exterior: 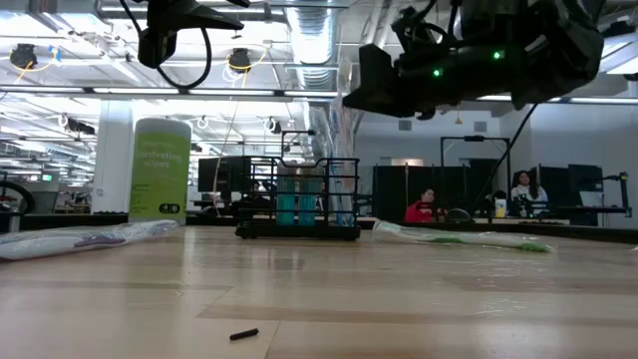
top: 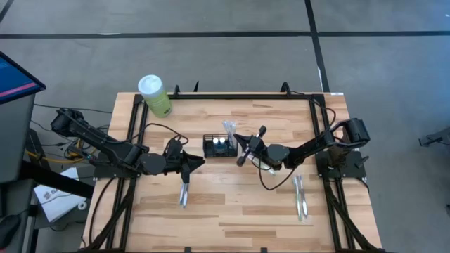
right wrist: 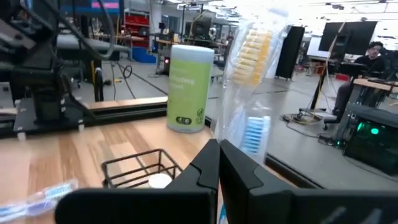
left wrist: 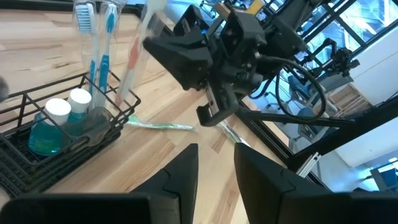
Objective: Pick & Place toothbrushing station
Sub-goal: Put the orange toothbrush into the black mesh organizer
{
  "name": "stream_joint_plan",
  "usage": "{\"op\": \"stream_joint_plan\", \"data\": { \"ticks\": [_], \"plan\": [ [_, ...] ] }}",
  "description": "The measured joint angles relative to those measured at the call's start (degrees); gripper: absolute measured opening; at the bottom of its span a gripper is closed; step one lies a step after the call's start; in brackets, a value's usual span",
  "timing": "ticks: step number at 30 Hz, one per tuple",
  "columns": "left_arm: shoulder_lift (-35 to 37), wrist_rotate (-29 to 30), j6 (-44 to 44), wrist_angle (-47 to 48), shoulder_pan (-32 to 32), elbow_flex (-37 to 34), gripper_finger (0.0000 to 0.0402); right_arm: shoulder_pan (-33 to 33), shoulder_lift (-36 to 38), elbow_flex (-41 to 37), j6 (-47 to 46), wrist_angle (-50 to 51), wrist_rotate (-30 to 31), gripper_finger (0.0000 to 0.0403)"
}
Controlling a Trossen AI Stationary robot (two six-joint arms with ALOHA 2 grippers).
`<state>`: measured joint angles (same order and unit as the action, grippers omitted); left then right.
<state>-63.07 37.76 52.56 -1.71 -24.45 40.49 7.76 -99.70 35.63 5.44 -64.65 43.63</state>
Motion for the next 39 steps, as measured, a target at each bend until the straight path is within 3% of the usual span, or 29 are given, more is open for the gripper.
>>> {"op": "stream_joint_plan", "data": {
  "ticks": [5, 10, 15, 22, 27, 39],
  "plan": [
    [0.0, 0.0, -0.5, 0.0, 0.0, 0.0, 0.0100, -0.2, -2.0, -0.7, -2.8, -1.7, 0.2, 0.0000],
    [0.0, 0.0, -0.9, 0.0, 0.0, 0.0, 0.0100, 0.5, -8.3, -0.4, -1.6, -10.5, 0.4, 0.0000],
    [0.0, 0.1, -0.9, 0.0, 0.0, 0.0, 0.0100, 1.3, -12.0, -0.2, 0.4, -15.1, 5.1, 0.0000],
    [0.0, 0.2, -0.8, 0.0, 0.0, 0.0, 0.0100, 1.0, -12.2, -0.2, 0.5, -12.5, 5.8, 0.0000],
    [0.0, 0.2, -0.7, 0.0, 0.0, 0.0, 0.0100, 0.4, -12.1, -0.2, -5.6, -5.4, 4.3, 0.0000],
    [0.0, 0.4, -0.7, -0.1, 0.1, 0.0, 0.0100, 0.8, -12.1, -0.1, -4.9, -4.6, 4.9, 0.0000]
  ]
}}
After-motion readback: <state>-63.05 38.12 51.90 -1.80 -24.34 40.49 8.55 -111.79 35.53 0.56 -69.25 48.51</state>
